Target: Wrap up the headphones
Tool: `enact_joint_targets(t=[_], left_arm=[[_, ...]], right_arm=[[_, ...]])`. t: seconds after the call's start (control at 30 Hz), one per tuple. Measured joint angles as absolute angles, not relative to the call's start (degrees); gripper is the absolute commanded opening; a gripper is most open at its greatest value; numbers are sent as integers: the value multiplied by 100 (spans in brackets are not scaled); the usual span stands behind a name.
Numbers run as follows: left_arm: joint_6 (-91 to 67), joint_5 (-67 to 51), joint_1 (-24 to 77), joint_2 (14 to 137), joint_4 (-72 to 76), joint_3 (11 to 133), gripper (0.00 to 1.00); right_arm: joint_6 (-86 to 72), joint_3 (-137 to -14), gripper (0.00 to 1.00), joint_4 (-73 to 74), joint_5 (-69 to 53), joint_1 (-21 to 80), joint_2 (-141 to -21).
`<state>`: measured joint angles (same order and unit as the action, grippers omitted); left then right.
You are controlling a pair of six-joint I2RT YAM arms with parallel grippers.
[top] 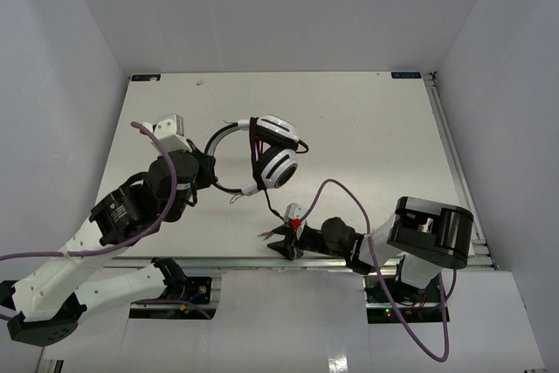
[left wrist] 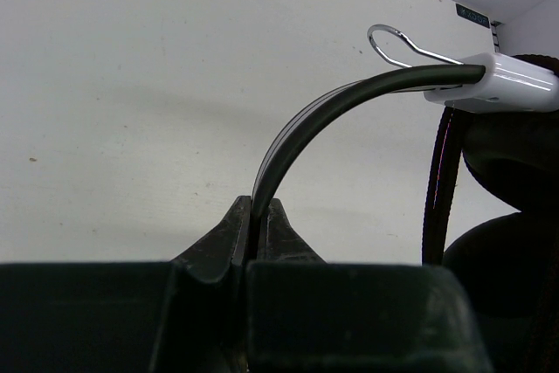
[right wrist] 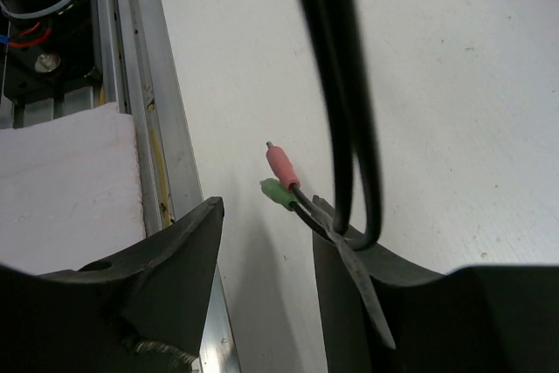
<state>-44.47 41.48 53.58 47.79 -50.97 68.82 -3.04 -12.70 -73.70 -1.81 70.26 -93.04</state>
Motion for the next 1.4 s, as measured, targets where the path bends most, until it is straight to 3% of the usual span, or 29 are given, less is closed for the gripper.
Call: enact_joint_targets(t=[0.3,0.43,0.5,0.93,1.1,1.4], left_arm=[[-4449,4091,5358,4633,-5086,6881,0],[-4465,4070,5358,4529,-5053,6859,0],[-4481,4041,5358,4502,-5042,6852,0],[-4357,3694,5361,4440,-5015,6853,0],[-4281,4135,5371,4637,-5364,7147,0],[-4143,5182,5371,5080,-5651,7790,0]], right_arm=[[-455,-1480,44,-7367,-343,7026,-9238],[-566,-1625,24,-7370,-433,7026,-9238],[-606,-1685,8,-7371,-448,7026,-9238],[-600,-1432,8,-7385,196,6761,-9040],[-607,-880,8,-7453,395,6495,-8353],[-608,-651,8,-7521,416,6493,-8208]])
